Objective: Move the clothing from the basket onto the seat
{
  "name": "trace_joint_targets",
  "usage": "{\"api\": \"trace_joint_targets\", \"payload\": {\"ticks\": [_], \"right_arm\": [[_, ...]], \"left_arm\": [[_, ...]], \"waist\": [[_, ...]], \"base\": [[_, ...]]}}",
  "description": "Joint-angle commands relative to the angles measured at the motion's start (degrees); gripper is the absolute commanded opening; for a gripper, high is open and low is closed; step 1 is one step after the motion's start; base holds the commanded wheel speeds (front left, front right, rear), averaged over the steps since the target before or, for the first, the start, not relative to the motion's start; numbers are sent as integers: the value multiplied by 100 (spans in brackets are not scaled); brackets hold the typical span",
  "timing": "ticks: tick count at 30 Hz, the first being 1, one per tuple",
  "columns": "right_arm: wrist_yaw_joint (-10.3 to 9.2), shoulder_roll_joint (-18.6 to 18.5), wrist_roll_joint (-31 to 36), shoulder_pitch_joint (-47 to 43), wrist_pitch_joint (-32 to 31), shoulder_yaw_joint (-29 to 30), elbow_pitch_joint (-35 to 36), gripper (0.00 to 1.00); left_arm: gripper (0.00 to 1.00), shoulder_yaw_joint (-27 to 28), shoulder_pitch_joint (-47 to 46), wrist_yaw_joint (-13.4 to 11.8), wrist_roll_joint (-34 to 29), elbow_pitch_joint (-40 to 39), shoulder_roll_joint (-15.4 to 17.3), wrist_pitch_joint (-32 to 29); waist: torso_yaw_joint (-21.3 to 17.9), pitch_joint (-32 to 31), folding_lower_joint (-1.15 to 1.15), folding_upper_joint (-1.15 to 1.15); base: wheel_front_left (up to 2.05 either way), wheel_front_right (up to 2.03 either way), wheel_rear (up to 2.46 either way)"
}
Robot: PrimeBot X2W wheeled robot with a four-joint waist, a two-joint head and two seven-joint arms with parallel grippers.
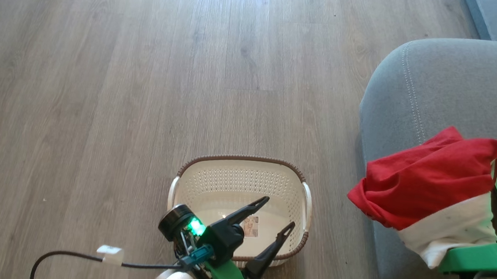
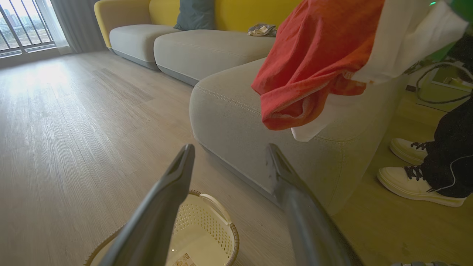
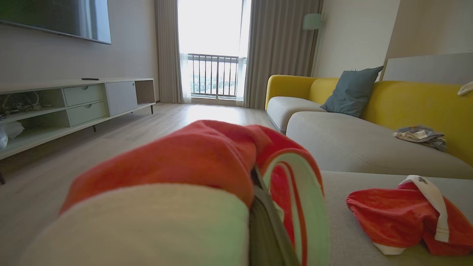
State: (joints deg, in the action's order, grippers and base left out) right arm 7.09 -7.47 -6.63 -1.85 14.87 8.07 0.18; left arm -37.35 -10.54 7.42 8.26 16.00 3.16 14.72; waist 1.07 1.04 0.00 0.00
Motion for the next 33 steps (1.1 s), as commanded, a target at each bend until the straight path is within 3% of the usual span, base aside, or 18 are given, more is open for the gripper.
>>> {"api": "trace_joint_targets", "payload": {"ticks": [1,12,33], "right_arm": [[40,-80,-48,193,13,-104,204,0],[40,-101,-77,246,13,-24,247,0],[40,-179,-136,496,13,155,360,0]], "left_arm": [[100,158,-177,5,45,-187,-27,28],[100,153,-197,6,30,-248,-28,28],[100,65,-586,6,-70,-350,-28,28]], "waist": [[-12,2,0,0],[-294,44,0,0],[-1680,599,0,0]], "base": [[0,0,0],[0,0,0],[0,0,0]]}}
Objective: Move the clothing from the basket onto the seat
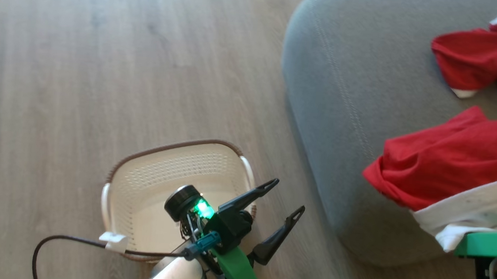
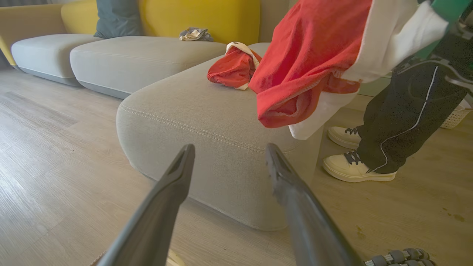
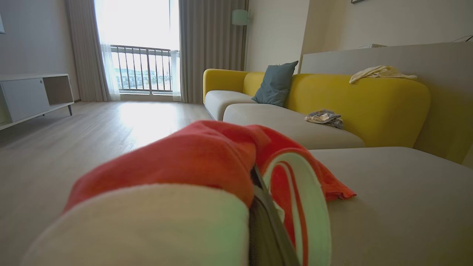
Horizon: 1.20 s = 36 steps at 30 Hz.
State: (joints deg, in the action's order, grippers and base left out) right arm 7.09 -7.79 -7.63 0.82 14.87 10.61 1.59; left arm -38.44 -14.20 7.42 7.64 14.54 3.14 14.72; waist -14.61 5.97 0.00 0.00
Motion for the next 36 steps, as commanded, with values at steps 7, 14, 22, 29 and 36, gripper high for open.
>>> {"api": "trace_joint_targets", "payload": {"ticks": [7,14,22,29,36], "right_arm": [[40,-62,-65,277,13,5,219,0],[40,25,-76,279,13,127,238,0],[40,107,-72,290,13,234,228,0],[40,145,-55,302,13,218,187,0],[40,115,-53,330,13,187,170,0]], "left_arm": [[100,131,-357,6,18,-190,-26,28],[100,71,-514,5,-19,-171,-26,28],[100,28,-525,5,-34,-144,-26,28],[100,88,-438,-6,-38,-152,-26,28],[100,114,-399,-33,-8,-226,-26,28]], "waist": [[-492,339,0,0],[-695,522,0,0],[-842,515,0,0],[-1079,363,0,0],[-1243,261,0,0]], "base": [[0,0,0],[0,0,0],[0,0,0],[0,0,0],[0,0,0]]}}
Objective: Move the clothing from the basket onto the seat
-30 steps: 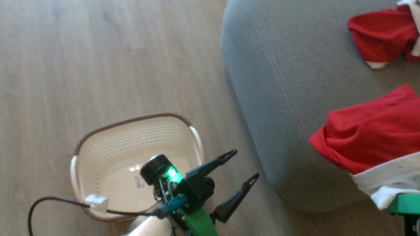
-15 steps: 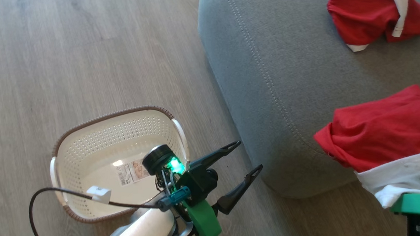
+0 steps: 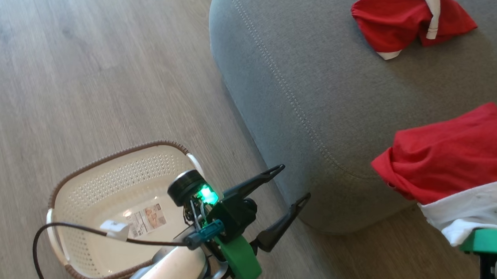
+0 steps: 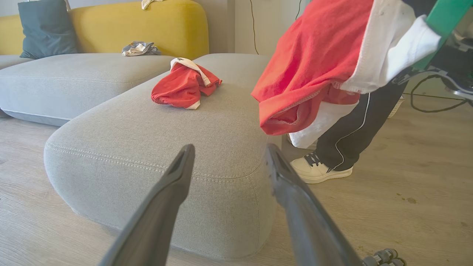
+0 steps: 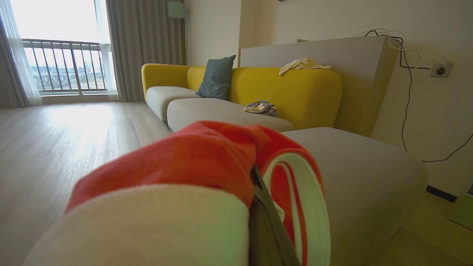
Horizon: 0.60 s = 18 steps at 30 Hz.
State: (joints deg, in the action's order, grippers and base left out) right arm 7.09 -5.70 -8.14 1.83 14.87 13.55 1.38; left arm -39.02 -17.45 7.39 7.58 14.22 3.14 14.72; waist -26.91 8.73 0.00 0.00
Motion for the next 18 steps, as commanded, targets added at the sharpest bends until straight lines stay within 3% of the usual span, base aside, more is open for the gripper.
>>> {"api": "trace_joint_targets", "payload": {"ticks": [1,13,18], "right_arm": [[40,-100,-1,232,13,-100,188,0],[40,-107,126,461,13,184,147,0],[40,-409,112,878,13,217,69,0]], "left_arm": [[100,171,-72,-29,0,-201,-26,28],[100,150,-30,-63,32,-224,-26,28],[100,148,-69,-66,-9,-212,-26,28]], "waist": [[-25,-31,0,0],[-38,-105,0,0],[-25,-10,0,0]], "base": [[0,0,0],[0,0,0],[0,0,0]]}}
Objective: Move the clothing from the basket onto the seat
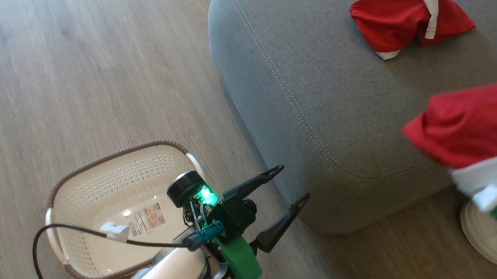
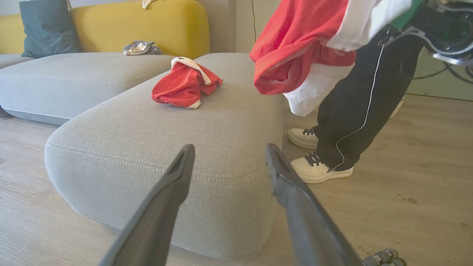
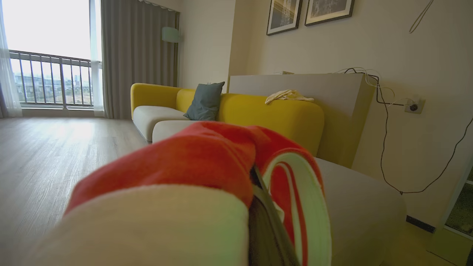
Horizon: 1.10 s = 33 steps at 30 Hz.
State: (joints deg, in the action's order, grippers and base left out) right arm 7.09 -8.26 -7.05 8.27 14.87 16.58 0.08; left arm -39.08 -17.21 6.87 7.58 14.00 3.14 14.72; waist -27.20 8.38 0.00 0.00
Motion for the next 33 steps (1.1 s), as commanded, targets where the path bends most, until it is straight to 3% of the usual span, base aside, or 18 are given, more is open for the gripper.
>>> {"api": "trace_joint_targets", "payload": {"ticks": [1,4,16,20,26,33], "right_arm": [[40,-233,-6,356,13,-88,170,0],[40,-520,134,818,13,-93,18,0],[40,-1563,-425,3066,13,-207,-1151,0],[40,-2019,-497,3635,13,-423,-1733,0],[40,-2359,-700,4394,13,-477,-2493,0],[40,-2945,-575,5334,13,-533,-4000,0]], "left_arm": [[100,164,-107,-13,-33,-183,-26,28],[100,224,-125,-9,-107,-144,-26,28],[100,119,-372,50,-327,44,58,28],[100,34,-499,56,-344,96,113,28],[100,-24,-637,59,-365,125,225,28],[100,-188,-874,60,-376,152,338,28]], "waist": [[2,63,0,0],[-38,177,0,0],[135,810,0,0],[303,1069,0,0],[495,1420,0,0],[786,1880,0,0]], "base": [[0,0,0],[0,0,0],[0,0,0],[0,0,0],[0,0,0],[0,0,0]]}}
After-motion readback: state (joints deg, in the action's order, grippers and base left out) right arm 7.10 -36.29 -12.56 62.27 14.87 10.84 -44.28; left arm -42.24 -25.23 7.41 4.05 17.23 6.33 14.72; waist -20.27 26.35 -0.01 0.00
